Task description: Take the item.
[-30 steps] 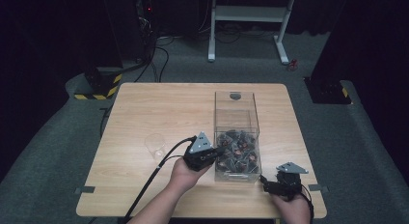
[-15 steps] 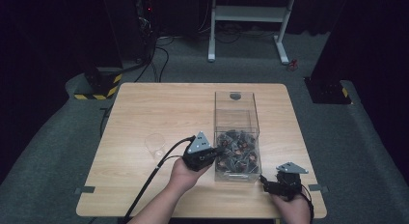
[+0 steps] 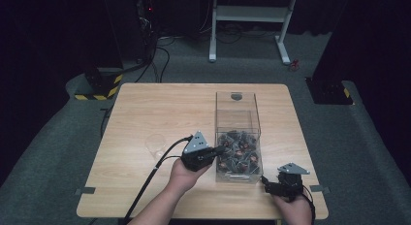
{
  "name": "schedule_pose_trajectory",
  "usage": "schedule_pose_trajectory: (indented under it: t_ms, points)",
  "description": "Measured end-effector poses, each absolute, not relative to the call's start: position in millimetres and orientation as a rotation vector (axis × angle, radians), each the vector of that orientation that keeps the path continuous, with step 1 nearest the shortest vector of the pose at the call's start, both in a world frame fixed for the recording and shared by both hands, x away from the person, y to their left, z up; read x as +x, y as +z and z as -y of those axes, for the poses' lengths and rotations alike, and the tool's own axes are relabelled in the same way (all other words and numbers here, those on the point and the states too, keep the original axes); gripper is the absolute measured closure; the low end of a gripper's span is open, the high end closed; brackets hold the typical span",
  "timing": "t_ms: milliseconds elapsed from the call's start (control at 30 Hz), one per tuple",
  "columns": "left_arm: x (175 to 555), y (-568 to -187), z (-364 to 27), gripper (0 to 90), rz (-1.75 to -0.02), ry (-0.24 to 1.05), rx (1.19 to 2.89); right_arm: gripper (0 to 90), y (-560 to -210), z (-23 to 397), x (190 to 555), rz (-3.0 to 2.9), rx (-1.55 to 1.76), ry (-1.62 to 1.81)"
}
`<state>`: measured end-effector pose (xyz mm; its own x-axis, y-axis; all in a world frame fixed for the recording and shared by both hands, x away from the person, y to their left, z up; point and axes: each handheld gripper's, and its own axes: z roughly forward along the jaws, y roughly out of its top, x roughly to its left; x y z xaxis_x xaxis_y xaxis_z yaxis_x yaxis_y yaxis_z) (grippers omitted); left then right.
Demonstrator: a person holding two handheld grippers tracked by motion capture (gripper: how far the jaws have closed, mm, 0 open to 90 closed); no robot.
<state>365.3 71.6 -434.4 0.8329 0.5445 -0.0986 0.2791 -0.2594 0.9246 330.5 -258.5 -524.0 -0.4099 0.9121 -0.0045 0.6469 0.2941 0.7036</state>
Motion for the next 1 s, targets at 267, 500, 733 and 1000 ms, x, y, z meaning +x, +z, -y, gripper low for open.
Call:
schedule_pose_trajectory:
  t_ms: [267,500,733,1000]
  points:
    - [364.4,-431.8,-74.2,90.0,-0.614,0.285,1.836,14.0,-524.0,258.4,330.5,-2.162,1.396,0.886]
    - [363.9,-428.1,-77.1,90.0,-0.607,0.284,1.814,14.0,-524.0,258.4,330.5,-2.162,1.396,0.886]
    - [363.3,-424.5,-79.5,90.0,-0.606,0.29,1.796,14.0,-524.0,258.4,330.5,-2.162,1.396,0.886]
    - [363.3,-422.7,-81.1,90.0,-0.604,0.279,1.791,14.0,-524.0,258.4,330.5,-2.162,1.395,0.886]
